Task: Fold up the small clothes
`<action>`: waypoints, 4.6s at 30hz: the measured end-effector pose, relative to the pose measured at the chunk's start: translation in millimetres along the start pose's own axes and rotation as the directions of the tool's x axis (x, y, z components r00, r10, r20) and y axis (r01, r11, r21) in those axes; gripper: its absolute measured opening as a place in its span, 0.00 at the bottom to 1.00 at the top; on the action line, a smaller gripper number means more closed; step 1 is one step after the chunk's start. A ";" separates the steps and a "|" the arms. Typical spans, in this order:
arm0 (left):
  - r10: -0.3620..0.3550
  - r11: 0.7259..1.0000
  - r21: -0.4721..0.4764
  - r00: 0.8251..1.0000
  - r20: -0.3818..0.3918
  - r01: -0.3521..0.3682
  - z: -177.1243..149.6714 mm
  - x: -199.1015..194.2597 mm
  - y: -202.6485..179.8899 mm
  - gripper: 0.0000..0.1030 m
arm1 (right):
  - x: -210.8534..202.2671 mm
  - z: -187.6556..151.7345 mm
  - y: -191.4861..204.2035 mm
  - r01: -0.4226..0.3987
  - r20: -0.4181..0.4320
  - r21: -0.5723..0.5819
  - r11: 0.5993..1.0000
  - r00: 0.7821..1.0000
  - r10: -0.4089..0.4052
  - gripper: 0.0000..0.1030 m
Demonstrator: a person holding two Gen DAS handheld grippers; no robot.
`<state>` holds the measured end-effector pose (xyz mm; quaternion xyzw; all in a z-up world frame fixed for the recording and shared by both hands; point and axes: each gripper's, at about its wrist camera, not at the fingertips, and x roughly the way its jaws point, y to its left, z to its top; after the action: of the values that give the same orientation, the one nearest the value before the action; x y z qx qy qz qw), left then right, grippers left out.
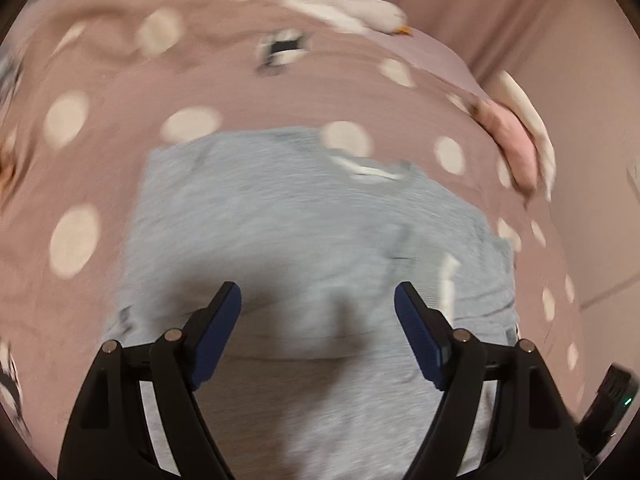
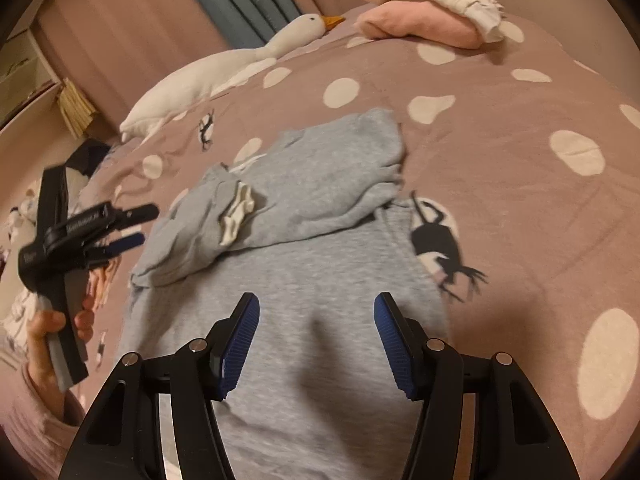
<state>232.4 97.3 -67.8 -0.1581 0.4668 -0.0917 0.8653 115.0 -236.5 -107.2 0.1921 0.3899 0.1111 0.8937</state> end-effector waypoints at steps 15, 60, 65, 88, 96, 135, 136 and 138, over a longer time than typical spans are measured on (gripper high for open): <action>-0.183 0.927 -0.337 0.983 -0.022 0.165 -8.8 17.3 92.5 0.77 | 25.4 -3.0 25.6 -0.017 -0.068 -0.034 0.999 0.998 0.014 0.58; -0.213 0.937 -0.263 0.973 0.089 0.229 -1.3 -40.1 100.9 0.84 | 115.1 71.7 72.6 -0.049 -0.081 -0.147 0.988 0.996 0.038 0.10; -0.213 0.944 -0.252 0.977 0.035 0.214 43.3 15.6 83.1 0.84 | 119.8 73.7 82.6 -0.132 -0.075 -0.138 0.982 0.990 0.123 0.10; -0.171 0.951 -0.273 0.982 -0.074 0.145 -73.7 -35.5 135.1 0.88 | 13.1 18.8 -24.9 0.073 -0.091 -0.042 0.996 0.993 -0.077 0.53; -0.421 0.868 -0.336 0.900 -0.112 0.365 -141.9 -55.9 116.9 0.89 | -5.0 -27.7 -71.1 0.070 -0.208 0.068 0.995 0.977 -0.055 0.53; -0.608 0.744 -0.367 0.794 -0.025 0.558 -149.1 -67.7 99.3 0.09 | -9.3 -54.0 -50.4 -0.372 -0.125 0.173 0.912 0.910 0.395 0.10; -0.627 0.731 -0.351 0.779 -0.006 0.585 -149.2 -72.6 97.7 0.09 | -14.7 -53.1 -46.7 -0.392 -0.112 0.152 0.907 0.905 0.410 0.10; -0.662 0.702 -0.327 0.749 0.030 0.633 -150.1 -80.4 95.7 0.09 | -29.6 -49.7 -40.2 -0.448 -0.075 0.116 0.887 0.886 0.457 0.09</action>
<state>63.9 183.0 -116.8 -0.4442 0.4280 -0.3209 0.7187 60.4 -270.3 -136.0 0.3144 0.3835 0.3072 0.8122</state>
